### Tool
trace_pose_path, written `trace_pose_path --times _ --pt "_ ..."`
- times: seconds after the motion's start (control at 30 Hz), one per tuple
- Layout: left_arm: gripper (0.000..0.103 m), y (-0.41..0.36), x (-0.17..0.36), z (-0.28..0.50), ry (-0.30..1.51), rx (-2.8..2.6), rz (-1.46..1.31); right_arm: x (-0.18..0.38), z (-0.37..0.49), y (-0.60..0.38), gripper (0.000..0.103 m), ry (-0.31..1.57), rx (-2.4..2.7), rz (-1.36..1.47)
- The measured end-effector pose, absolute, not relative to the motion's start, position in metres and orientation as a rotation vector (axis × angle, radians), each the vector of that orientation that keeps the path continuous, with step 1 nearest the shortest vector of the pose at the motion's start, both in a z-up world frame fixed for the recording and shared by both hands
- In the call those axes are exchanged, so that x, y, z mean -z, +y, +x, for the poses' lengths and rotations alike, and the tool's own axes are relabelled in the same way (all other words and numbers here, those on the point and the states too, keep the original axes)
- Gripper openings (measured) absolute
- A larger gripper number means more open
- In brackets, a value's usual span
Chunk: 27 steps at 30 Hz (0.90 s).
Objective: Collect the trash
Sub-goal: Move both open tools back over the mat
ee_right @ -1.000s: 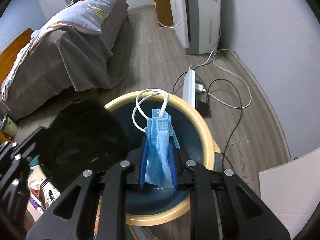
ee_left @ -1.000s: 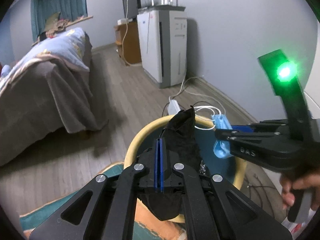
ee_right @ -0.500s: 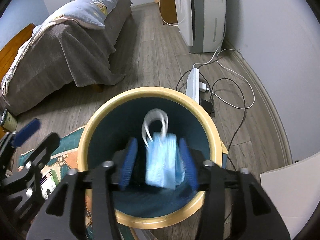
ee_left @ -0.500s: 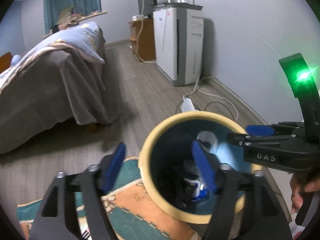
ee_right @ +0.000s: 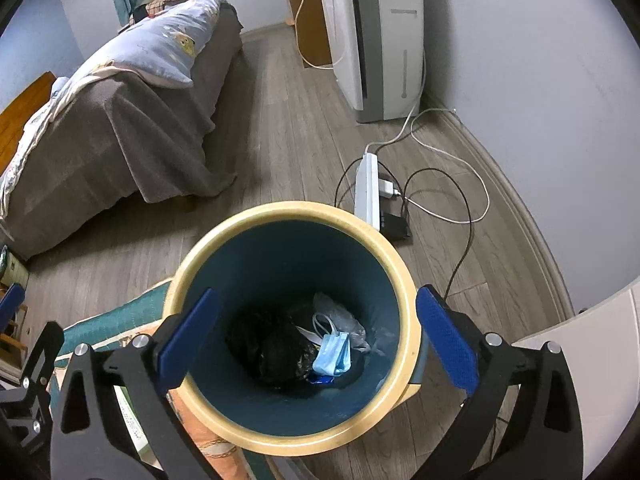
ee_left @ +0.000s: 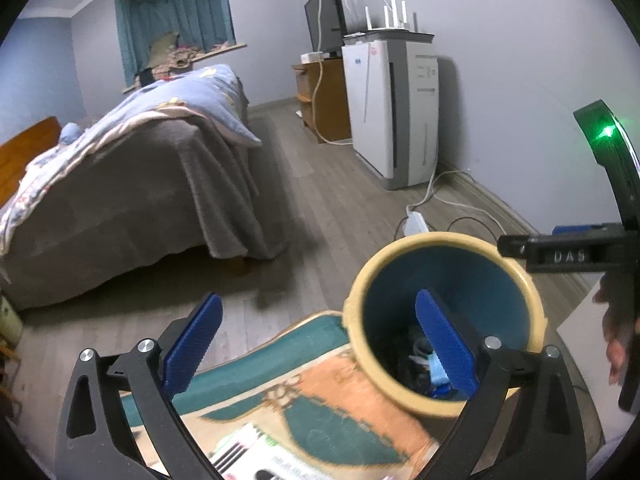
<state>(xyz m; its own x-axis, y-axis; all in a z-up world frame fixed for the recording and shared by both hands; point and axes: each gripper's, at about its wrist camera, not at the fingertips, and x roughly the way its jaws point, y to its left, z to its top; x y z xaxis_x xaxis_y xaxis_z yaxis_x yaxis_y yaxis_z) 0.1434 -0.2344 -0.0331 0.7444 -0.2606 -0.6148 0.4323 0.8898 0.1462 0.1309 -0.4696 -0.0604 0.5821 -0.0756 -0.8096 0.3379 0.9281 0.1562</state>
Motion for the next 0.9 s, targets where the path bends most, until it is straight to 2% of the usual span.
trace_pose_path --times 0.63,0.9 --pt "0.098 -0.085 -0.023 0.067 0.606 0.191 0.216 -0.005 0.121 -0.350 0.097 0.852 0.047 0.104" --pt "0.098 -0.011 -0.004 0.052 0.650 0.055 0.132 -0.002 0.119 -0.301 0.097 0.885 -0.010 0.024"
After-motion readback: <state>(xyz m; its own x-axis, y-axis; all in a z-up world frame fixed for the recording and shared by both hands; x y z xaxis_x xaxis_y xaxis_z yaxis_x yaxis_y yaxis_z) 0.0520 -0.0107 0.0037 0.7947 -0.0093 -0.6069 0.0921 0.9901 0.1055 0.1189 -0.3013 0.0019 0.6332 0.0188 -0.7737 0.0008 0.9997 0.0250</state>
